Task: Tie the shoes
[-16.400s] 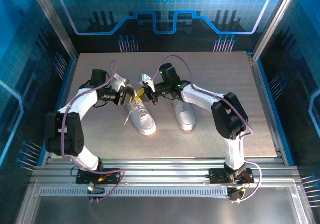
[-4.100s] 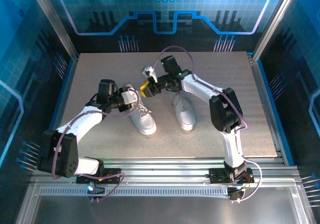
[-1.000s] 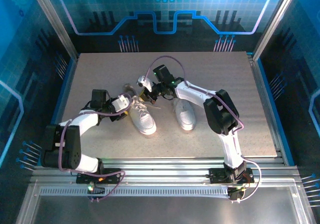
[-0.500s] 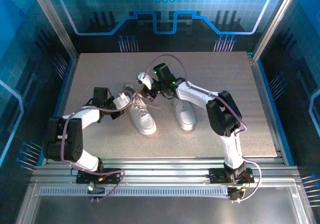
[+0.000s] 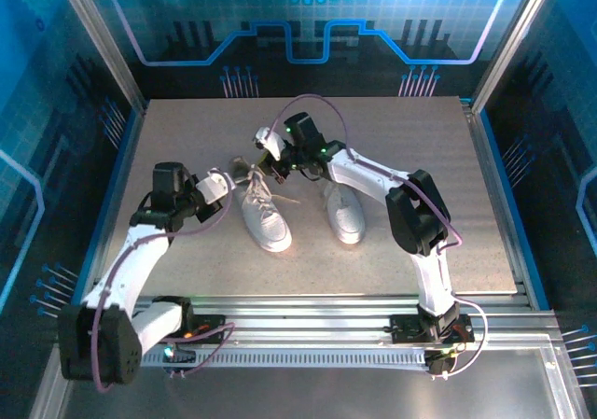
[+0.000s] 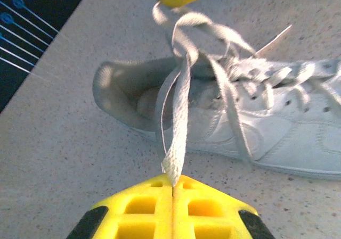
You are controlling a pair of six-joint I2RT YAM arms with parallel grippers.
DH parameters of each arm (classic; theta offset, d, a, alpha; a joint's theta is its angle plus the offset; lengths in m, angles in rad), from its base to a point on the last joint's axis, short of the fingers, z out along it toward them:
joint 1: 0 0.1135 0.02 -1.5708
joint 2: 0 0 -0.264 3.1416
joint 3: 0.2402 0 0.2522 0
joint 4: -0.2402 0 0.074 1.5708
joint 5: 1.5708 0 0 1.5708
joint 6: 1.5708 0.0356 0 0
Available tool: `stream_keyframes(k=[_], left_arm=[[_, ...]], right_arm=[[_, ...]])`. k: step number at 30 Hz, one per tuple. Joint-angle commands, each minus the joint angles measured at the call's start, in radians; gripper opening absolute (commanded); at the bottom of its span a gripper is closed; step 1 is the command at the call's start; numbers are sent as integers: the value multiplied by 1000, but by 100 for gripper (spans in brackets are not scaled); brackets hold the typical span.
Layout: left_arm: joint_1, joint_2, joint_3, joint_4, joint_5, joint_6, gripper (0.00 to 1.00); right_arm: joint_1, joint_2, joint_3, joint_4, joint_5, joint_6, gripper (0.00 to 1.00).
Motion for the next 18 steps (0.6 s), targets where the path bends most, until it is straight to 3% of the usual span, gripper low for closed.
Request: stream_keyframes(k=[1,7,11,18], left_arm=[[-66,-78,-21,-142,-5,-84,0],[-271,-91,-3,-132,-62,-278,0],[-345,6,48,-71,-66,-441,0],[-450,192,106,21,-83,-530,0]], right_arm=[[9,35,54,-15,-26,11,0],[12,82,145,-72,-120,-10,0],[22,110,194,-95,-168,-22,0],[31,155,260,-117,-228,-21,0]])
